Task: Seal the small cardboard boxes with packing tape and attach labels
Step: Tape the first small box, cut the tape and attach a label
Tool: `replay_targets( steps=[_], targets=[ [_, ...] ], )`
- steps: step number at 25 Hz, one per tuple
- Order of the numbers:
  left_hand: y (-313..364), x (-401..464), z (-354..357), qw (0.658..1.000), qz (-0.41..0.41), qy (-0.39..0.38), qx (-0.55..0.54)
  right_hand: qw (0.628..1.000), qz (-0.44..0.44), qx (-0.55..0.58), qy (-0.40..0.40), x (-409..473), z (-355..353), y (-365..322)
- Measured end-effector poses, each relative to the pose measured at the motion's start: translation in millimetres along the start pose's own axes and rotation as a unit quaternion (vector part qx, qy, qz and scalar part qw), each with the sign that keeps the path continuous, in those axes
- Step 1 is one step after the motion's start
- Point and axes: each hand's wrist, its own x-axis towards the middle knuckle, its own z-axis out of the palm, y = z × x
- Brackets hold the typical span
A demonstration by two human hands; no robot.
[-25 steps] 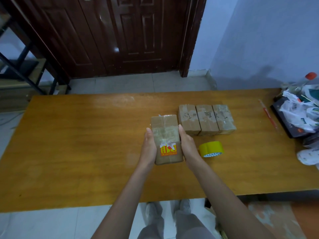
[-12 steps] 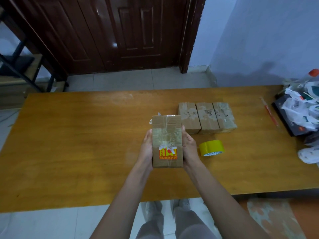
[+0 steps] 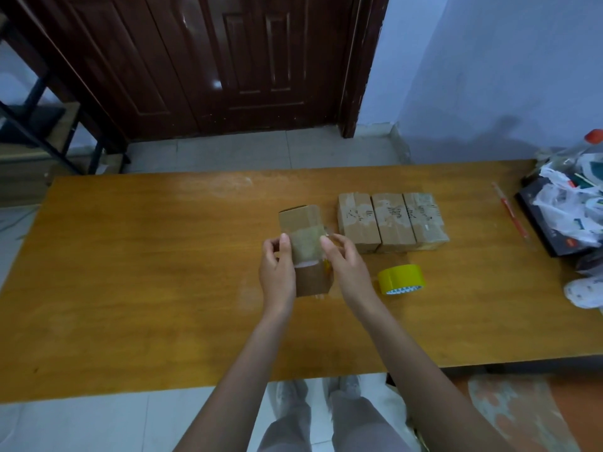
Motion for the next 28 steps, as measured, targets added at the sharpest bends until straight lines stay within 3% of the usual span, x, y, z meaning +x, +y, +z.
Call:
replay_targets(
  steps=[3, 7, 9, 12, 15, 19, 24, 28],
  targets=[
    [-2.4, -5.3, 2.2, 0.998, 0.049, -0.032, 0.025, 0.999, 0.016, 0.018, -0.029, -0.2, 2.5, -5.9],
    [3.4, -2.8, -4.9, 0.997, 0.065, -0.025, -0.044, 0.993, 0.038, 0.106, -0.033, 1.7, -4.1, -4.5],
    [4.9, 2.1, -7.8, 0.998, 0.027, -0.013, -0.048, 0.989, 0.046, 0.126, -0.066, 2.0, -4.0, -3.1],
    [9.1, 7.0, -9.5, 0.992, -0.085, -0.09, -0.035, 0.984, 0.044, 0.153, -0.085, 1.6, -2.1, -1.4],
    [6.3, 5.4, -5.8, 0.988, -0.077, -0.134, 0.02, 0.995, 0.023, 0.083, -0.039, 0.3, 1.7, -5.3],
    [1.0, 1.1, 0.1, 0.994, -0.022, -0.085, 0.058, 0.999, 0.01, -0.022, 0.032, 1.5, 5.9, -9.7],
    [-3.7, -6.6, -1.1, 0.986, 0.075, -0.036, 0.142, 0.99, -0.05, -0.118, 0.066, -3.3, 9.0, -6.5],
    [-5.3, -9.0, -3.5, 0.975, 0.107, -0.012, 0.193, 0.981, -0.074, -0.155, 0.085, -6.4, 14.1, -4.8]
  ],
)
